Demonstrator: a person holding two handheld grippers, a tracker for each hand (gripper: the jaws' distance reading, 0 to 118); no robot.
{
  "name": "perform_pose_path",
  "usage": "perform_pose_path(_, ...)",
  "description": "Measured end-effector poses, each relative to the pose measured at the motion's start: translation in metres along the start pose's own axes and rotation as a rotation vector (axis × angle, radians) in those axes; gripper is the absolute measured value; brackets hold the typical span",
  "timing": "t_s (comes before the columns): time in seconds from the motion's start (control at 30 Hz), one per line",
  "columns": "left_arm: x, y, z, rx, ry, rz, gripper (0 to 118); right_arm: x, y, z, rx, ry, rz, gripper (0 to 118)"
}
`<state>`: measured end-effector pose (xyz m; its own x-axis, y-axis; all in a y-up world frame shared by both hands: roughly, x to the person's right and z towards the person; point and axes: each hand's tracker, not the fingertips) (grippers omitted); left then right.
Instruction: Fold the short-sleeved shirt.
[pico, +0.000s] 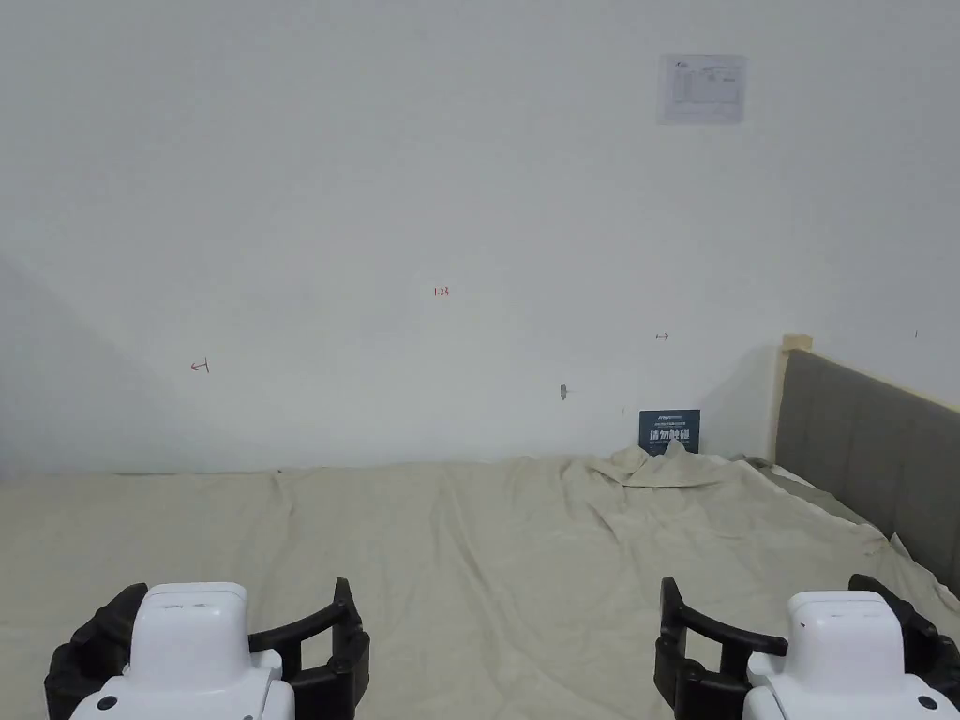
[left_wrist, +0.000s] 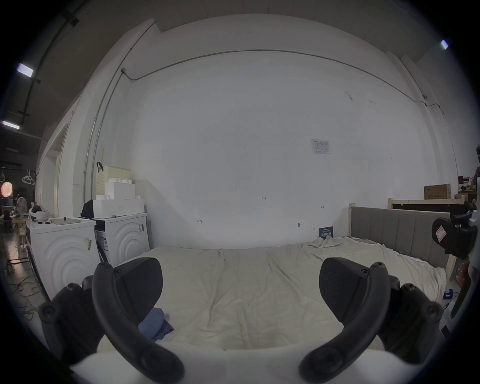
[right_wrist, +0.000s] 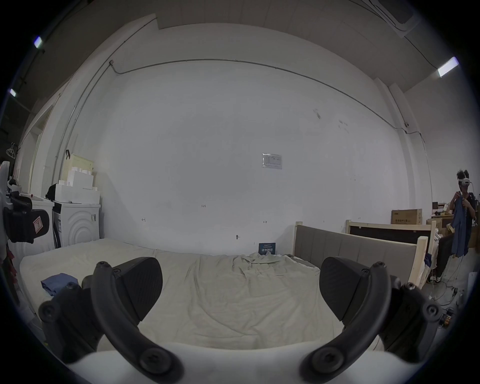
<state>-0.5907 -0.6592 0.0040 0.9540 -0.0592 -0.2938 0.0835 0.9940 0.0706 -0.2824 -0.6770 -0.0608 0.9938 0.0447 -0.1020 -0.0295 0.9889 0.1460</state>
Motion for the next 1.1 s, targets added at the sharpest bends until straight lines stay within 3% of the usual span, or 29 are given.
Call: perform_pose_path(1.1, -0.0016, -0.0038, -0.0057, -0.008, -0.007, 0.025, 118, -0.0059, -0.001, -0.0012, -0.021, 0.024, 0.02, 118)
